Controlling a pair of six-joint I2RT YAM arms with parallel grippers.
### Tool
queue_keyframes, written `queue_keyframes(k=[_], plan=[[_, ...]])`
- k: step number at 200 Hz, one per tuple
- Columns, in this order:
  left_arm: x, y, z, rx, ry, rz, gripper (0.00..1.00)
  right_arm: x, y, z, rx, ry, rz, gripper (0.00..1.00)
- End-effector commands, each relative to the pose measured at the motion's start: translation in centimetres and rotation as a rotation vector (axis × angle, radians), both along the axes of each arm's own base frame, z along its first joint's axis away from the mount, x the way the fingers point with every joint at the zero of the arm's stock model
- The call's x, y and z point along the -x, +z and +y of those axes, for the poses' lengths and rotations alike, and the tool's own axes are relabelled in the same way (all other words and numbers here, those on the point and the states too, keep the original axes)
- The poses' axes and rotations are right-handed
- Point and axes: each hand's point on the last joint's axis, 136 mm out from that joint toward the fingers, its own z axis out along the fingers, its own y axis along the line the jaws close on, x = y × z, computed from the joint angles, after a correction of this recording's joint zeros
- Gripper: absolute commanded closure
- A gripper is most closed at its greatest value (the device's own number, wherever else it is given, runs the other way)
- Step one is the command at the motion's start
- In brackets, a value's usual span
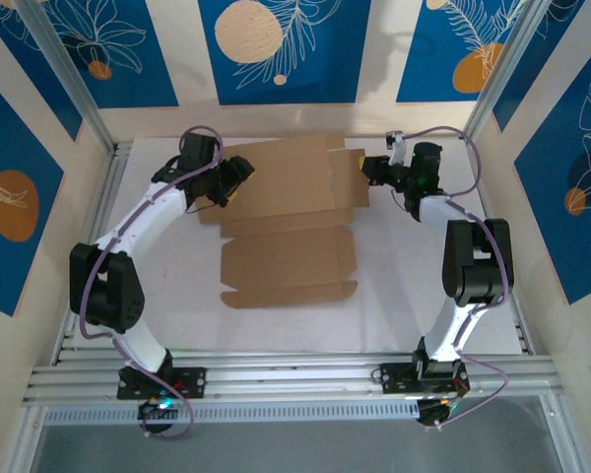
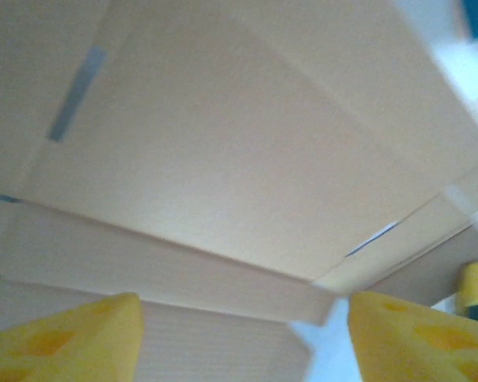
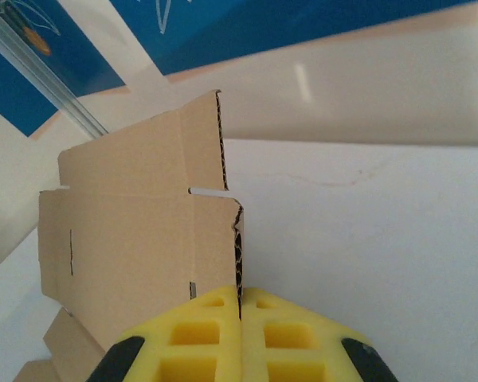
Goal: Fold the paper box
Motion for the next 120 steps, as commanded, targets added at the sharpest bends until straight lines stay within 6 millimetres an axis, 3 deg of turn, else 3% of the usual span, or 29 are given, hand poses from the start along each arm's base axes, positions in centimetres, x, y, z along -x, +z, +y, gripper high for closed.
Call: queue_keyframes(k=[1,49,93,120], plan=[[-1.5,2.9,-0.8,0.229,0.150,0.054,0.17,1.2,4.9,1.3,0.072,0.028,-0.269,1.00],[-3.9,2.8,-0.8,0.324,0.308,0.115,0.03,3.6,5.8,2.3,0.183,0.023,-0.393,1.00],[-5.4,1.3,-0.3,0.326,0.388,0.159,0.03,5.3,6.2,3.2,0.219,0.037,-0.445,1.00],[-7.4,1.8,0.3,0.364,0.382,0.093,0.05,5.7,6.3,3.6,0.235,0.048,-0.455,1.00]])
